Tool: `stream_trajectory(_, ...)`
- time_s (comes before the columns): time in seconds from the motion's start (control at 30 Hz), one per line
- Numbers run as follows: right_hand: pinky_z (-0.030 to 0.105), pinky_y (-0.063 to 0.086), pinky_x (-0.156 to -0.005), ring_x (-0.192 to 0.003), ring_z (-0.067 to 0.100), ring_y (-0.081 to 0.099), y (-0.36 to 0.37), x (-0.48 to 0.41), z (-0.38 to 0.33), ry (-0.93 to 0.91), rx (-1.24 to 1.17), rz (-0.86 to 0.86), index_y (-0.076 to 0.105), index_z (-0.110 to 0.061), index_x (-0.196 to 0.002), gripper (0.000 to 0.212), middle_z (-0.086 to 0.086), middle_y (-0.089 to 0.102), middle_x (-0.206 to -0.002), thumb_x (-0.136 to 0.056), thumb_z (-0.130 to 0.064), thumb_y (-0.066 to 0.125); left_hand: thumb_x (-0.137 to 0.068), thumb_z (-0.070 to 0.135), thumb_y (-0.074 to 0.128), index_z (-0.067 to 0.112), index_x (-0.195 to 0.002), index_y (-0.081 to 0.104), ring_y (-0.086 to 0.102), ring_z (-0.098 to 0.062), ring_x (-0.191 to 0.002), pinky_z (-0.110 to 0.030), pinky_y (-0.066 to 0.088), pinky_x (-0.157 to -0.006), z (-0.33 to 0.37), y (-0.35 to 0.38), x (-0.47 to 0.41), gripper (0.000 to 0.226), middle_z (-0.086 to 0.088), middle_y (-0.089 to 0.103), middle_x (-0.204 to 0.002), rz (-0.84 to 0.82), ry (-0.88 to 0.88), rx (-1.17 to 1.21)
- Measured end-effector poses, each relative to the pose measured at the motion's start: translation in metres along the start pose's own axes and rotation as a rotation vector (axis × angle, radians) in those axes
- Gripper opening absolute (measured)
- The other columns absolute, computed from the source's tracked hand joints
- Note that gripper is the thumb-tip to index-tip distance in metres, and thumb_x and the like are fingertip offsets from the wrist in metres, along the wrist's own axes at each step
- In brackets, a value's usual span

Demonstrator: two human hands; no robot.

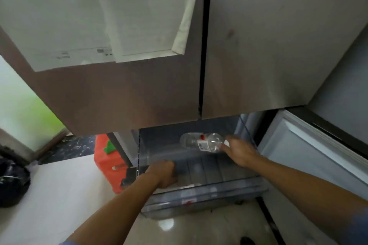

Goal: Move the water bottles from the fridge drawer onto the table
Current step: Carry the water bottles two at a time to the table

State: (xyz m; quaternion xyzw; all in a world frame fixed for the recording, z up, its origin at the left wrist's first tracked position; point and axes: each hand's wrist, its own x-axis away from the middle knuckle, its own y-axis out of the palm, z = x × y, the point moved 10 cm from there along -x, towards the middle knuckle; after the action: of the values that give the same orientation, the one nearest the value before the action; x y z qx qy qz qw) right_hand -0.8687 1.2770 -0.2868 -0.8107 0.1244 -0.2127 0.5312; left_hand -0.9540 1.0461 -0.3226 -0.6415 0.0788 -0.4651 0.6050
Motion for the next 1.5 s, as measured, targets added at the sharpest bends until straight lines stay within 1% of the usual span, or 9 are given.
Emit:
stream_trajectory(0.17, 0.029, 0.037, -0.067, -0.090, 0.030, 0.061, -0.039, 0.045, 0.035, 0.089, -0.087, 0.154, 0.054, -0.011, -0.114, 0.033, 0.012, 0.066, -0.106, -0.098, -0.038, 0.048, -0.084, 0.037, 0.061, 0.012, -0.107, 0.067, 0.062, -0.027, -0.100, -0.032, 0.048, -0.079, 0.041, 0.018, -0.025, 0.034, -0.009, 0.067, -0.111, -0.121, 0.090, 0.038)
stream_trajectory(0.3, 0.031, 0.043, -0.069, -0.084, 0.023, 0.061, -0.037, 0.061, 0.067, 0.143, -0.129, 0.153, 0.055, -0.016, -0.111, 0.031, 0.008, 0.067, -0.100, -0.097, -0.042, 0.047, -0.082, 0.028, 0.068, 0.009, -0.116, 0.060, 0.059, -0.028, -0.109, -0.036, 0.049, -0.093, 0.062, 0.058, -0.047, 0.040, -0.012, 0.061, -0.123, -0.324, 0.186, -0.014)
stream_trajectory(0.37, 0.029, 0.040, -0.069, -0.085, 0.023, 0.061, -0.031, 0.061, 0.075, 0.158, -0.152, 0.147, 0.055, -0.014, -0.114, 0.033, 0.007, 0.066, -0.098, -0.097, -0.041, 0.048, -0.082, 0.023, 0.070, 0.010, -0.119, 0.057, 0.058, -0.027, -0.109, -0.030, 0.048, -0.090, 0.062, 0.071, -0.054, 0.041, -0.011, 0.059, -0.123, -0.374, 0.198, -0.002)
stream_trajectory(0.5, 0.028, 0.038, -0.064, -0.076, 0.024, 0.060, -0.037, 0.050, 0.082, 0.144, -0.148, 0.190, 0.055, -0.012, -0.106, 0.033, 0.007, 0.064, -0.088, -0.097, -0.043, 0.046, -0.074, 0.016, 0.081, 0.010, -0.108, 0.062, 0.055, -0.016, -0.089, -0.020, 0.043, -0.074, 0.055, 0.061, -0.067, 0.039, -0.002, 0.058, -0.096, -0.322, 0.179, 0.247)
stream_trajectory(0.67, 0.029, 0.039, -0.059, -0.071, 0.031, 0.062, -0.050, 0.027, 0.084, 0.106, -0.154, 0.276, 0.056, -0.007, -0.106, 0.036, 0.015, 0.068, -0.086, -0.098, -0.040, 0.046, -0.079, 0.017, 0.073, 0.019, -0.089, 0.066, 0.068, -0.020, -0.082, -0.034, 0.056, -0.079, 0.013, 0.010, -0.080, 0.013, -0.007, 0.071, -0.088, -0.066, 0.038, 0.460)
stream_trajectory(0.8, 0.031, 0.043, -0.061, -0.075, 0.034, 0.064, -0.045, 0.015, 0.081, 0.077, -0.139, 0.284, 0.056, -0.006, -0.110, 0.032, 0.017, 0.069, -0.088, -0.098, -0.035, 0.049, -0.082, 0.035, 0.071, 0.021, -0.114, 0.059, 0.065, -0.015, -0.073, -0.029, 0.054, -0.062, 0.030, 0.027, -0.080, 0.037, -0.003, 0.066, -0.102, -0.171, -0.001, 0.547)
stream_trajectory(0.97, 0.035, 0.047, -0.066, -0.079, 0.036, 0.065, -0.043, 0.009, 0.081, 0.057, -0.130, 0.301, 0.058, -0.006, -0.111, 0.033, 0.019, 0.070, -0.089, -0.097, -0.035, 0.051, -0.071, 0.062, 0.069, 0.024, -0.138, 0.046, 0.053, -0.024, -0.120, -0.032, 0.043, -0.099, 0.073, 0.052, -0.094, 0.081, -0.004, 0.052, -0.137, -0.193, 0.099, 0.248)
stream_trajectory(1.27, 0.031, 0.043, -0.064, -0.080, 0.035, 0.065, -0.043, 0.010, 0.080, 0.042, -0.141, 0.311, 0.057, -0.008, -0.112, 0.034, 0.016, 0.069, -0.091, -0.097, -0.038, 0.050, -0.075, 0.034, 0.075, 0.025, -0.116, 0.060, 0.060, -0.023, -0.109, -0.027, 0.044, -0.087, 0.108, 0.062, -0.086, 0.046, -0.003, 0.065, -0.118, -0.230, 0.212, 0.038)
stream_trajectory(1.5, 0.025, 0.037, -0.062, -0.078, 0.027, 0.064, -0.041, 0.027, 0.068, -0.017, -0.134, 0.277, 0.056, -0.011, -0.112, 0.036, 0.012, 0.069, -0.093, -0.095, -0.042, 0.051, -0.085, 0.040, 0.062, 0.023, -0.122, 0.054, 0.056, -0.025, -0.112, -0.030, 0.042, -0.088, 0.093, 0.000, -0.068, 0.041, -0.007, 0.060, -0.124, 0.047, 0.196, -0.088)
